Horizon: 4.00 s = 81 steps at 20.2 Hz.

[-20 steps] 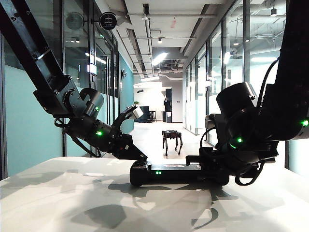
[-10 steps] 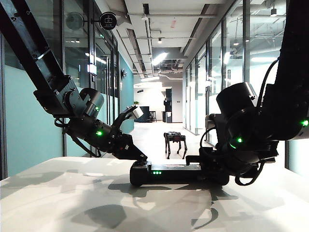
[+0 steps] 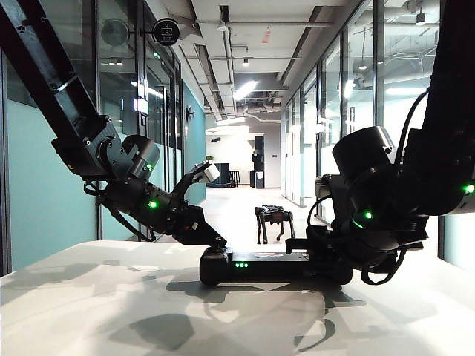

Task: Push the left joystick on the remote control sitting on the white table backward to make the robot dog back up in a straight line until it returns close to you.

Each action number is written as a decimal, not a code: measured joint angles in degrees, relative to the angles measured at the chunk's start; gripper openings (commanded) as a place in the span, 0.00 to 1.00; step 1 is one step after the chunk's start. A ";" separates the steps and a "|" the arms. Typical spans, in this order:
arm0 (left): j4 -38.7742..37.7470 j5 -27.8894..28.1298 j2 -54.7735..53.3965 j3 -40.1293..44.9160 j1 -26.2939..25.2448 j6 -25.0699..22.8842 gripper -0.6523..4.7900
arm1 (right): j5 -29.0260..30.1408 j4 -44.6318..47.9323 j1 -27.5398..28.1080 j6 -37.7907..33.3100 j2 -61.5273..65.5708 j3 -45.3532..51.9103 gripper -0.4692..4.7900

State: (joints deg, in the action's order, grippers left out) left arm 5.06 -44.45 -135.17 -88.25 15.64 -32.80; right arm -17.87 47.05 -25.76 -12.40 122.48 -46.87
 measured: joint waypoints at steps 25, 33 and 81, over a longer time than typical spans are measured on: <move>-0.17 0.00 0.00 -0.11 0.00 0.02 0.11 | -0.02 0.00 0.00 0.00 0.00 0.00 0.47; -0.17 0.00 0.00 -0.11 0.00 0.00 0.11 | -0.02 0.00 0.00 0.00 0.00 0.00 0.47; -6.38 28.87 23.02 -0.02 0.15 19.56 0.11 | -0.35 -8.72 0.13 1.95 -6.47 -0.20 0.74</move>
State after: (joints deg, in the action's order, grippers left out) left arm -1.32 -15.57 -112.16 -88.27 15.79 -13.23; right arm -18.22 38.33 -25.63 -10.46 116.01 -47.07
